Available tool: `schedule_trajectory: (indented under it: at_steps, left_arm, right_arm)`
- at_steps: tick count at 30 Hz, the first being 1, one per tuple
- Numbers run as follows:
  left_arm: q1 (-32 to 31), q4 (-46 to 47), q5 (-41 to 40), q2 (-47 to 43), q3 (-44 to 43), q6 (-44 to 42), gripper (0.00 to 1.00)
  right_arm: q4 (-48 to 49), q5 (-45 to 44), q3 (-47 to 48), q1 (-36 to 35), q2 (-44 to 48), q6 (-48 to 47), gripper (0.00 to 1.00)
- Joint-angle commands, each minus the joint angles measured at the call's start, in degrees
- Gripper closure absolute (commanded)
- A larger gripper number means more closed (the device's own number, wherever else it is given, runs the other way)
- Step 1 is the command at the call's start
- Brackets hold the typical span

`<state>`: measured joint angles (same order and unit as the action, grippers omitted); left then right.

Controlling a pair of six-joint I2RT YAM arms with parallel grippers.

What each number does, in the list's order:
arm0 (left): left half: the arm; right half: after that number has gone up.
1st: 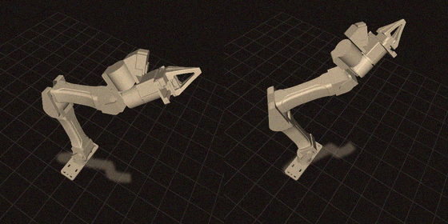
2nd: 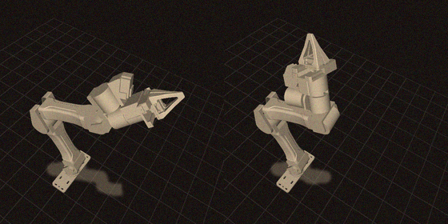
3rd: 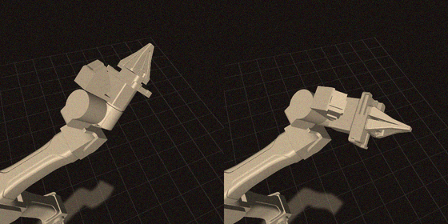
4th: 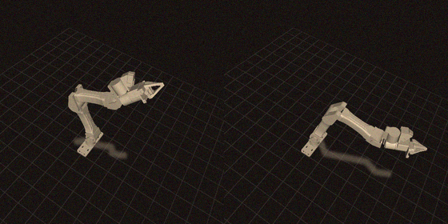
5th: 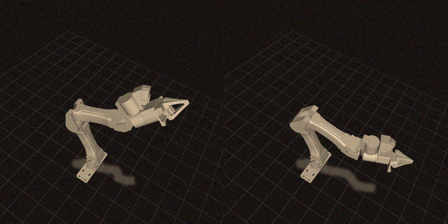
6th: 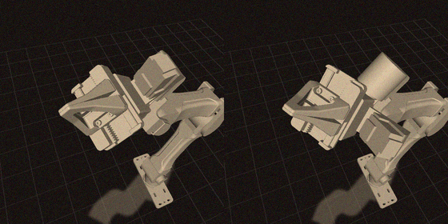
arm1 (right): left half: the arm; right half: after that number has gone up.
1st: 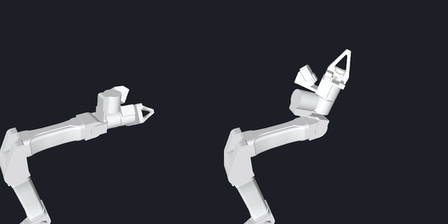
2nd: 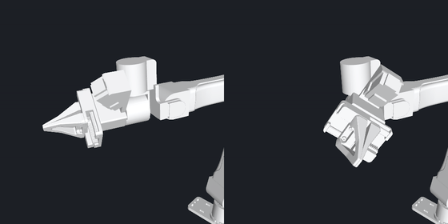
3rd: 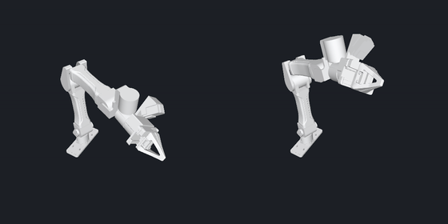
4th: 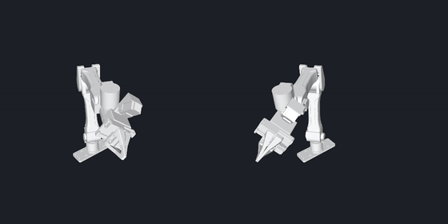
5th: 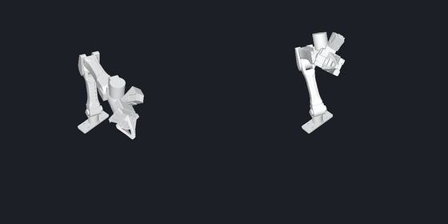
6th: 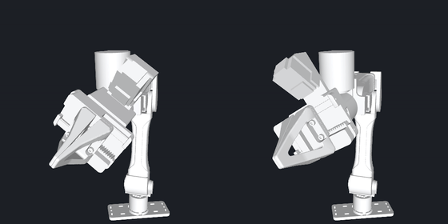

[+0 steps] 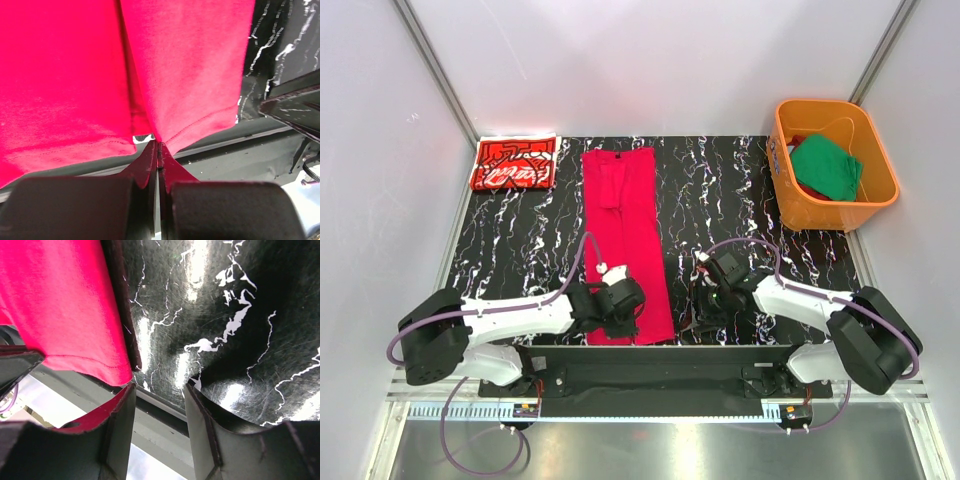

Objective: Fold and stack the t-shirts
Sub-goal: Fold the tshirt

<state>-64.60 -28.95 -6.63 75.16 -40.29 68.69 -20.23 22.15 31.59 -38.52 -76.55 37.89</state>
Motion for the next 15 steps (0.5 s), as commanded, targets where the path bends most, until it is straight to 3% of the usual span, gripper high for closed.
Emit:
schedule_trajectory:
  at_steps: [1,8,15]
  left_arm:
    - [-0.4,1.3,-0.1,-1.3,1.5,1.6,1.0]
    - [-0.3,-0.9,-2.2,-3.4,2.6,2.6,1.0]
    - [0.0,-0.4,-2.7,0.6,5.0,2.9,1.0]
  right_arm:
    - [1.6,1.6,2.2,-0.2,0.5,-1.1,0.48]
    - [5.4,5.4,1.9,-0.2,0.0,-0.7,0.46]
    - [10.9,11.9,1.7,-0.8,-3.5,0.5,0.48]
